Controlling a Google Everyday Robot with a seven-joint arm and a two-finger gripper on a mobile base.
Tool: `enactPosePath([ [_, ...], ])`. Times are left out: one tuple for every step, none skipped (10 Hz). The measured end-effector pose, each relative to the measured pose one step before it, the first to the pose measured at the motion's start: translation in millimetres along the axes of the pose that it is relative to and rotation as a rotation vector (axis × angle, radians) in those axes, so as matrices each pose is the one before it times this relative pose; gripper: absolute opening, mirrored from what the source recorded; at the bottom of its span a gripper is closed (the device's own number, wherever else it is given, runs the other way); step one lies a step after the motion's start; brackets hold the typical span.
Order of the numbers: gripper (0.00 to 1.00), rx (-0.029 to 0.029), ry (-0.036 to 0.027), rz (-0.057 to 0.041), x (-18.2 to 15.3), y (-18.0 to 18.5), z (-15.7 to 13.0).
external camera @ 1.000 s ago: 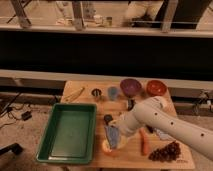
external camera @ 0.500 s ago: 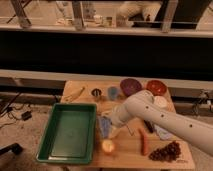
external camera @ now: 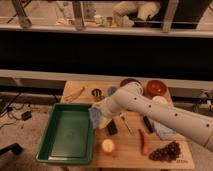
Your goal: Place sponge in metal cup
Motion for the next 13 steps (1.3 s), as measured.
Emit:
enactPosePath([
  [0.0,0.00744,-0.00301,-0.02248,-3.89,-13.81,2.06],
  [0.0,0.00579,-0.00128,-0.01153,-0.28,-8.67,0.86],
  [0.0,0.00535,-0.00053,-0.00859,1.21,-8.05,0.37],
  [0.0,0.00214,-0.00419,-0.01123,-0.61,-8.54,2.41],
  [0.0,0.00101,-0.00591,-0.01174,0.59,-9.36,4.07],
  [0.0,0.0043,-0.00564,-0.00216,7.62,-12.09,3.62],
  [0.0,0.00305,-0.00503,-0.00305,3.75,-8.68,2.74],
  [0.0,-0.00027,-0.00554,-0.00528,0.99,-7.28,3.99],
  [0.0,0.00121,-0.00186,-0.00047,2.27,-2.94,1.01],
  [0.0,-0.00028,-0.00016,-0.00005,2.03,-1.37,1.35],
  [0.0,-0.00263,-0.00286,-0.00674,1.22,-6.32,4.62],
  [0.0,-0.00282,-0.00097,-0.00715,4.05,-9.32,4.64],
  [0.0,-0.00268,0.00034,-0.009,7.02,-13.3,5.68],
])
